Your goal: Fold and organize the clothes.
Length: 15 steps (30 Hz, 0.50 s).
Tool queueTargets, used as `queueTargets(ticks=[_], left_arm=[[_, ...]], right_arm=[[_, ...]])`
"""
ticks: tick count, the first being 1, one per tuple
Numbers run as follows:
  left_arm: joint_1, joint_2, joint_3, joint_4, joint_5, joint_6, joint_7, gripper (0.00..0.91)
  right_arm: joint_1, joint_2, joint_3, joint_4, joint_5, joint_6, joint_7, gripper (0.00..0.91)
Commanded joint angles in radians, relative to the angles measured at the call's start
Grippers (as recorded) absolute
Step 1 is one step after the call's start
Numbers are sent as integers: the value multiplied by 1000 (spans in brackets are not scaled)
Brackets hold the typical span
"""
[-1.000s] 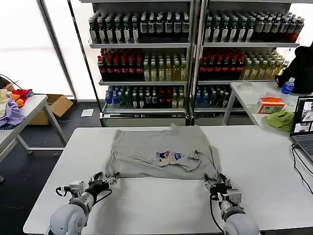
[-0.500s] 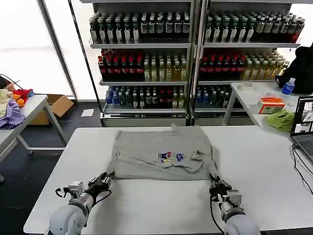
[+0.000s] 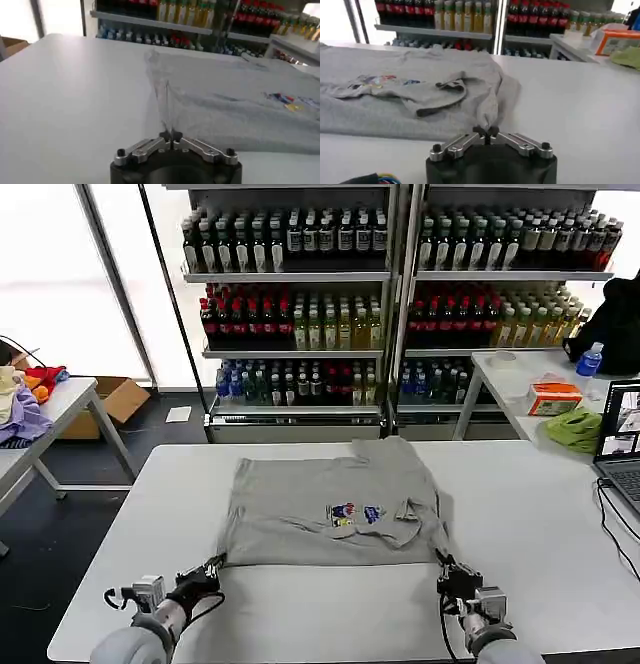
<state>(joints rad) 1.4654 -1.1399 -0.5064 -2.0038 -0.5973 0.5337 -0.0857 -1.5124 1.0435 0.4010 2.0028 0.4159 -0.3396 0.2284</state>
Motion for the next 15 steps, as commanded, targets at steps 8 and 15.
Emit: queueTargets(ticks=[8, 15], left_arm=[[408, -67, -117, -254, 62, -13, 14, 10], [495, -71, -195, -284, 69, -16, 41, 151]], right_arm=[[-296, -38, 46, 183, -39, 28, 13, 0], [-385, -4, 67, 260, -56, -48, 21, 907]])
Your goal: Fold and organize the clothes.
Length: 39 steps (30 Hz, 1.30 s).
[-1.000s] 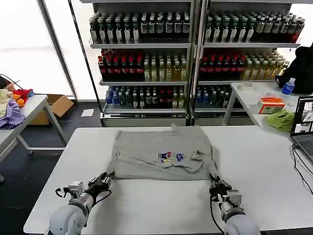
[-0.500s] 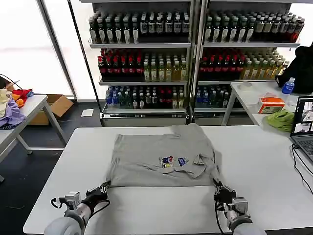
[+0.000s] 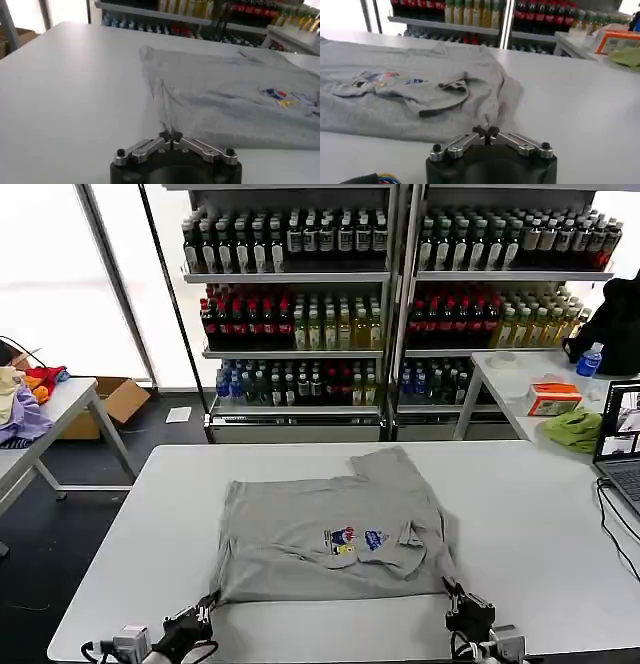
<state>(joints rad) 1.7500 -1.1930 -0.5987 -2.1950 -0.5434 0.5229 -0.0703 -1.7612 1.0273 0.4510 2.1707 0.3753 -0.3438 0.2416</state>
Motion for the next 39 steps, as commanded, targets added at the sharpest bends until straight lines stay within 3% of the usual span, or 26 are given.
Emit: queueTargets(ticks=[1, 2, 3, 10, 17, 20, 23, 25, 28, 34, 39], left_arm=[[213, -19, -105, -92, 16, -5, 27, 423], [213, -19, -105, -90, 18, -5, 27, 867], [214, -19, -106, -91, 23, -6, 34, 907], [192, -12, -161, -127, 17, 22, 39, 907], [119, 24, -257, -133, -28, 43, 56, 907], [61, 55, -268, -114, -47, 53, 61, 907], [-48, 118, -263, -49, -65, 53, 88, 907], [-97, 151, -238, -10, -72, 53, 101, 907], [-195, 205, -171, 63, -91, 53, 133, 907], [-395, 284, -35, 236, -157, 53, 236, 907], [-569, 334, 103, 386, -158, 41, 282, 907]], right_arm=[[-140, 16, 16, 96, -26, -57, 7, 907], [-140, 19, 15, 97, -43, -75, 9, 907], [-141, 23, 14, 100, -56, -93, 9, 907], [-134, 31, 35, 132, -20, -72, -4, 907], [-32, -7, 180, 125, 99, -61, -38, 907], [49, -42, 215, 106, 130, -73, -59, 907], [184, -117, 215, 23, 180, -81, -121, 907], [301, -145, 186, -43, 212, -101, -158, 907], [553, -178, 94, -208, 257, -156, -268, 907], [934, -152, -174, -502, 275, -217, -437, 907], [1157, -108, -328, -738, 257, -217, -486, 907]])
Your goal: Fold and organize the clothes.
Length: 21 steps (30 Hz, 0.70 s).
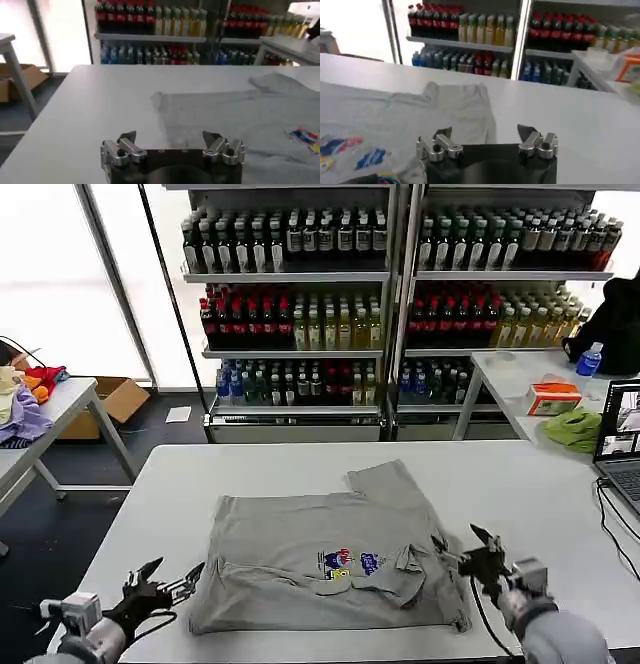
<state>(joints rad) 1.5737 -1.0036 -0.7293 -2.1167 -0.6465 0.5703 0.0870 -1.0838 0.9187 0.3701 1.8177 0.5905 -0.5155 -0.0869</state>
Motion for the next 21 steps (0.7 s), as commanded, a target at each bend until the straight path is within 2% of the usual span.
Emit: queueTargets(ticks=[1, 2, 5, 11, 17, 21], left_arm=[[-421, 150, 257, 332, -60, -9, 125, 907], [-457, 157, 286, 376, -59, -10, 129, 907], [-531, 163, 346, 446, -60, -15, 127, 907], [-638, 159, 433, 541, -74, -28, 128, 907], [-698, 142, 486, 592, -71, -32, 123, 907], [-719, 136, 500, 607, -71, -33, 123, 907]], right_arm=[[516, 8, -285, -418, 34, -40, -163, 907], [557, 18, -328, -452, 16, -33, -169, 907], [595, 41, -366, -501, 7, -27, -166, 907], [625, 93, -372, -585, -10, -25, -140, 907], [664, 150, -391, -710, -26, -22, -144, 907], [643, 155, -392, -690, -34, -22, -145, 907]])
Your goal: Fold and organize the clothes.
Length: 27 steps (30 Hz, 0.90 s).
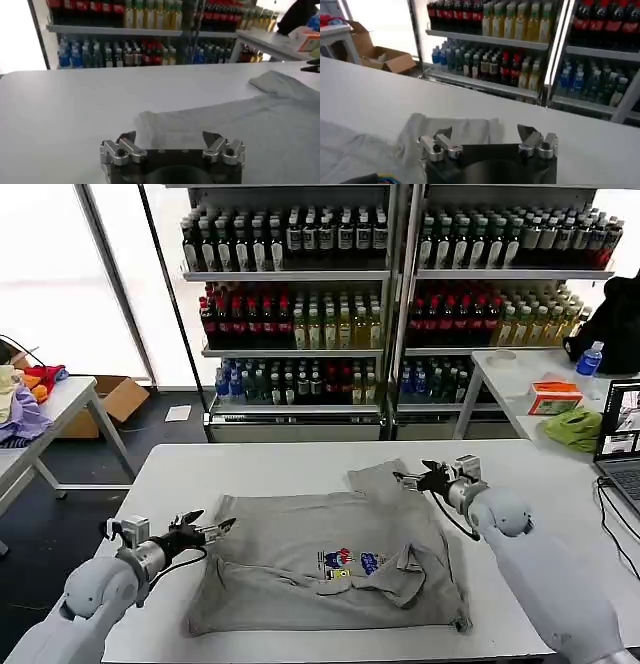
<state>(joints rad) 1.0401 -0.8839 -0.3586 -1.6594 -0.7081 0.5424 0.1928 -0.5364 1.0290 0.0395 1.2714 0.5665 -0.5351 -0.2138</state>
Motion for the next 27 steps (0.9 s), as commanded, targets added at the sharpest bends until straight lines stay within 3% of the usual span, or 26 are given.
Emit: queueTargets(ticks=[1, 12, 13, 14, 16, 17, 20, 23, 27], left_arm=[[-195, 13, 137, 155, -8, -6, 17, 907], [-249, -14, 191, 242, 26, -10, 41, 907], [-249, -18, 191, 249, 26, -11, 42, 796], [-248, -21, 191, 252, 26, -11, 44, 695], [-241, -23, 192, 245, 27, -9, 42, 544], [-238, -22, 194, 241, 27, -8, 45, 333], [-228, -18, 198, 229, 25, -6, 50, 60], [-224, -19, 203, 233, 24, -9, 49, 0], [-214, -24, 204, 230, 19, -16, 50, 10]], right_arm=[[92, 44, -62, -141, -13, -3, -19, 907], [84, 61, -77, -152, -24, -15, -19, 907], [92, 65, -83, -166, -15, -16, -19, 776], [96, 70, -87, -177, -12, -17, -20, 383], [101, 70, -95, -181, 3, -34, -18, 0], [101, 69, -101, -180, 4, -39, -16, 0], [98, 70, -107, -184, -4, -36, -25, 0], [95, 73, -108, -183, -6, -36, -26, 0], [87, 79, -99, -163, -3, -34, -19, 0]])
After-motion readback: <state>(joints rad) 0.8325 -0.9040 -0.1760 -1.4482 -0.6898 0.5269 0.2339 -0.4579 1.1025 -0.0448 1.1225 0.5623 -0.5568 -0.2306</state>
